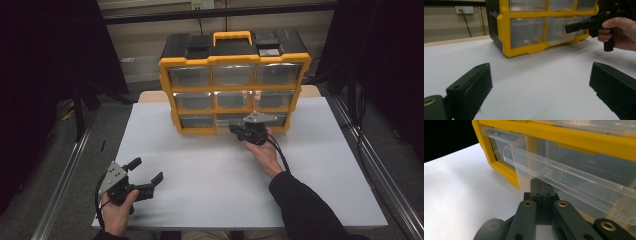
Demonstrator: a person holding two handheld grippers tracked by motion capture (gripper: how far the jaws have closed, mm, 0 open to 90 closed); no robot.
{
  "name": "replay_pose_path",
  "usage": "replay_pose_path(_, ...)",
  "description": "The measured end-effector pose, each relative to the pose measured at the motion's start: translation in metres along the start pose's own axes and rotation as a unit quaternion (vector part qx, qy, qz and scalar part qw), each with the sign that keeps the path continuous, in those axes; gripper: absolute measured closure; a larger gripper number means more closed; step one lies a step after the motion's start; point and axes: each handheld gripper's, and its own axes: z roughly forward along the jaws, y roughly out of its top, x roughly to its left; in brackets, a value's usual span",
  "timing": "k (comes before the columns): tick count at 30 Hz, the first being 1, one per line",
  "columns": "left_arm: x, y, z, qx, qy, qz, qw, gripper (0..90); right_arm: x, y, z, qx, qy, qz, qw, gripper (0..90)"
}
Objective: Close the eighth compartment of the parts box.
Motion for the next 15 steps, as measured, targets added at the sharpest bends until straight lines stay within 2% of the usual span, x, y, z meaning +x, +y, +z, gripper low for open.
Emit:
replay_pose_path(3, 0.0006, 0.0001, -0.0001, 0.001, 0.0, 0.004, 1.0, 4.3, 0.0, 0.0007, 0.0004, 0.001, -0.004, -0.006, 1.0, 90.0)
replay_pose_path(15, 0.0006, 0.0, 0.0, 0.001, -0.002, -0.001, 1.0, 4.3, -0.0034, 0.0029, 0.0035, 0.0, -0.006, -0.005, 1.0, 90.0)
